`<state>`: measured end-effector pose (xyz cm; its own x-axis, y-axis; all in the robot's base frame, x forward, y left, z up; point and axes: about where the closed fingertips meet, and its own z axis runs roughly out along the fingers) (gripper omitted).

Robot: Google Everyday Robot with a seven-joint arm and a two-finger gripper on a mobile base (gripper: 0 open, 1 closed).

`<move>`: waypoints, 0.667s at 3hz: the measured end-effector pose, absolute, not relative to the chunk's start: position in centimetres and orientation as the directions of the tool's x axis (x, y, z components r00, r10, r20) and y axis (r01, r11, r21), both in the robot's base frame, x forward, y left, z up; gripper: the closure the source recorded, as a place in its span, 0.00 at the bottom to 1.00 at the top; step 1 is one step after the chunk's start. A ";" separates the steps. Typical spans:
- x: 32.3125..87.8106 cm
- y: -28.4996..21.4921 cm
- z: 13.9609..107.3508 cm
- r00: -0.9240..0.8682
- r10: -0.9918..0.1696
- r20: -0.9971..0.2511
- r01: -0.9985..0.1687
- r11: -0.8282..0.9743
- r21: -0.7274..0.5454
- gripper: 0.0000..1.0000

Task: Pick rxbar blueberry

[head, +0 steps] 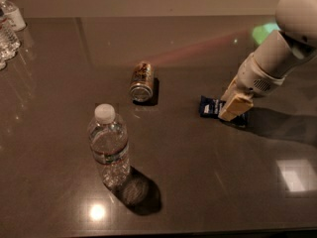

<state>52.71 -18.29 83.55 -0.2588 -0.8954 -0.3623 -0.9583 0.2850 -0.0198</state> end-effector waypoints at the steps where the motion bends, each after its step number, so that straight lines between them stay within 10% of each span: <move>1: 52.5 -18.0 84.4 -0.255 -0.890 -0.378 -0.959 0.283 -0.018 1.00; 2: 52.5 -17.4 86.5 -0.242 -0.887 -0.394 -0.962 0.272 -0.020 1.00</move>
Offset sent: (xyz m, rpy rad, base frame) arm -0.0038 0.0149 0.0584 0.0533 -0.0185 0.0271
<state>52.46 -17.39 86.54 -0.2421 -0.8865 -0.3943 -0.9622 0.2717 -0.0200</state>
